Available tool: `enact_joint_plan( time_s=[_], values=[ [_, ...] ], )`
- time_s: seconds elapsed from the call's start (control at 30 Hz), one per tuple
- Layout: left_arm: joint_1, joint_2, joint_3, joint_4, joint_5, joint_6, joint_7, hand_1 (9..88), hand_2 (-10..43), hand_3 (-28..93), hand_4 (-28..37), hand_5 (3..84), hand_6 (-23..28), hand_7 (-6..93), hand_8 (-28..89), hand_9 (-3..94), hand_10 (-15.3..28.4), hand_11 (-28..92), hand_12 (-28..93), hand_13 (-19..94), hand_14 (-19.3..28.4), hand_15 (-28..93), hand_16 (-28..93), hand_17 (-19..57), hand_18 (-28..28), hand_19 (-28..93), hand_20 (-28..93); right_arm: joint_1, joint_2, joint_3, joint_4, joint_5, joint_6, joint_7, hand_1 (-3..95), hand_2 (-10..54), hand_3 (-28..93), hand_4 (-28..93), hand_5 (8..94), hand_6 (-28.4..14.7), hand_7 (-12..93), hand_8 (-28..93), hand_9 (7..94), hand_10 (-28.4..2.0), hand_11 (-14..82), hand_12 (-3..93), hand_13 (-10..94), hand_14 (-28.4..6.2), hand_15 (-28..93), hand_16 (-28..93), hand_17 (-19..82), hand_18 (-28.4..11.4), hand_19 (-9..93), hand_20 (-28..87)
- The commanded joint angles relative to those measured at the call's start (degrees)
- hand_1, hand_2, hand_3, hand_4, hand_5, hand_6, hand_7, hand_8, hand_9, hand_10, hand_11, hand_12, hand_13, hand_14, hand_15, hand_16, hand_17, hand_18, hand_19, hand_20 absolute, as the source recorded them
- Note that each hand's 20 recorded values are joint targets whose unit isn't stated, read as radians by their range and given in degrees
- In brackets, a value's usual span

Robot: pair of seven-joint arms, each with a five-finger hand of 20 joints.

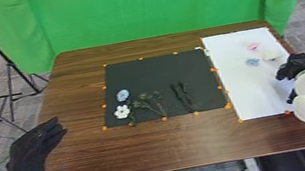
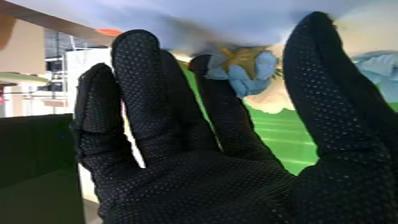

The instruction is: Arrange flowers

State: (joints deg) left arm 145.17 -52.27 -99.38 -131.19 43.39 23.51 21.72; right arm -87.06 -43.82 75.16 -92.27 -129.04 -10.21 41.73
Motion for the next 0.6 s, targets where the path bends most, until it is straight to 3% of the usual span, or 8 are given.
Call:
enact_joint_plan(
  time_s=[0.03,0.1,0.13,0.23,0.4,0.6],
  values=[
    [0.5,-0.55,-0.01,0.04,0.27,-0.56,-0.27,28.0,5.5,83,-13.2,49.4,15.1,15.2,-9,40.4,22.1,36,10,28,28.0,58,-12,-9.2,21.5,57,15,-0.2,-0.7,-1.8,1.1,-2.0,2.1,-0.6,31.3,-5.2,81,-28,48.2,-0.4,20,-14,52.5,-15.0,17.5,15.3,55,-14.0,71,16,26,-27.8,87,26],
    [0.5,-0.57,-0.09,0.02,0.29,-0.55,-0.34,28.0,5.5,83,-13.1,49.4,15.1,15.2,-9,40.4,22.0,36,10,28,28.0,58,-12,-9.2,21.5,57,15,-0.4,-0.7,-2.3,1.2,-2.8,2.9,-0.5,32.8,-5.4,81,-28,51.1,0.4,21,-15,55.5,-13.2,18.8,15.2,57,-12.9,70,16,27,-27.5,87,26],
    [0.4,-0.57,-0.02,0.03,0.29,-0.49,-0.39,28.1,5.6,83,-13.1,49.4,15.1,15.2,-9,40.4,22.0,36,10,28,28.0,58,-12,-9.2,21.5,57,15,-0.4,-0.6,-2.5,1.3,-3.2,3.5,-0.5,36.4,-6.1,80,-28,57.1,1.7,22,-15,61.7,-11.5,21.1,15.0,60,-11.4,68,18,28,-26.5,87,26],
    [0.4,-0.73,-0.08,0.11,0.39,-0.76,-0.58,28.1,5.6,83,-13.0,49.4,15.0,15.2,-9,40.4,21.9,36,10,28,27.9,58,-12,-9.2,21.5,57,15,-0.1,-0.5,-3.3,2.0,-4.1,6.0,-0.4,41.5,-7.5,77,-28,63.3,2.2,25,-9,69.0,-10.3,22.4,15.7,64,-9.5,67,19,29,-25.6,87,26],
    [0.5,-0.54,0.01,0.10,0.19,-0.64,-0.43,28.2,5.6,83,-12.9,49.4,15.1,15.3,-9,40.4,21.9,36,10,28,27.9,58,-12,-9.2,21.5,57,15,0.1,-0.3,-4.5,2.8,-5.9,9.3,-0.3,50.7,-8.1,70,-28,74.6,3.8,30,-4,82.5,-6.7,16.4,27.9,69,-6.4,66,22,32,-23.5,89,26],
    [0.7,-0.71,0.02,0.08,0.12,-0.53,-0.43,28.2,5.7,83,-12.6,49.4,15.1,15.2,-9,40.4,21.9,36,10,28,27.9,58,-12,-9.2,21.5,57,15,-0.2,0.4,-5.3,3.0,-7.9,12.5,-0.2,52.6,-8.5,70,-28,78.5,4.0,29,-3,86.7,-6.1,15.4,30.2,71,-5.0,68,23,34,-22.1,90,26]
  ],
)
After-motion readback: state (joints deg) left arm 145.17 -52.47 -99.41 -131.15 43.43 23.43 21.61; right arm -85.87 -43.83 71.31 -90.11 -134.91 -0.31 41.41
